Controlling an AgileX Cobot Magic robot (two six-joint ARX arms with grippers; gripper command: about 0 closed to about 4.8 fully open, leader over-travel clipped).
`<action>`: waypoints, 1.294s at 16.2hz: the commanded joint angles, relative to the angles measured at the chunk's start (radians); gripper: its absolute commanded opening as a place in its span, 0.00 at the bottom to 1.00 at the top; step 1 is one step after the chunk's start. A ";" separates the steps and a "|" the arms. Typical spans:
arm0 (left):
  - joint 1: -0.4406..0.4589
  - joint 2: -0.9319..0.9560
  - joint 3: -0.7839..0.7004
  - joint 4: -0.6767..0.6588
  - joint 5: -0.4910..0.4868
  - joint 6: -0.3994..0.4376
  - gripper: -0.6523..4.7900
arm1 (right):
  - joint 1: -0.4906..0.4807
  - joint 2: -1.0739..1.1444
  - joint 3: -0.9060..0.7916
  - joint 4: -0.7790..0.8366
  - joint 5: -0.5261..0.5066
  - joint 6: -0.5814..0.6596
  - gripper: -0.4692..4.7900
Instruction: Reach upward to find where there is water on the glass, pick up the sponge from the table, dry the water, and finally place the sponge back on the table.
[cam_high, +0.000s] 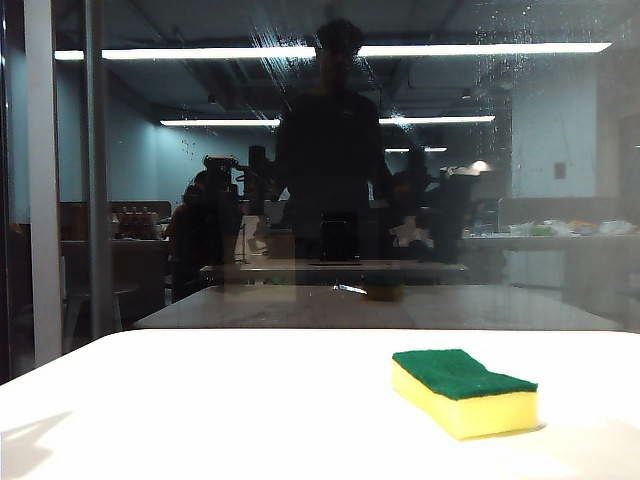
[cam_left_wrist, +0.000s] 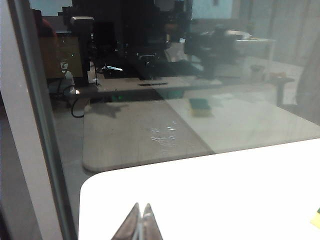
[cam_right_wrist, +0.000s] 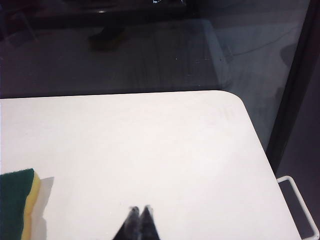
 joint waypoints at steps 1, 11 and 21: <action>0.000 0.002 0.003 0.018 0.002 -0.002 0.11 | -0.001 0.000 0.001 0.031 0.004 0.000 0.08; 0.000 0.002 0.003 0.015 0.003 -0.002 0.11 | -0.001 0.000 0.001 0.079 0.003 -0.007 0.09; 0.000 0.002 0.003 0.015 0.003 -0.002 0.11 | -0.001 0.000 0.001 0.054 0.001 -0.007 0.09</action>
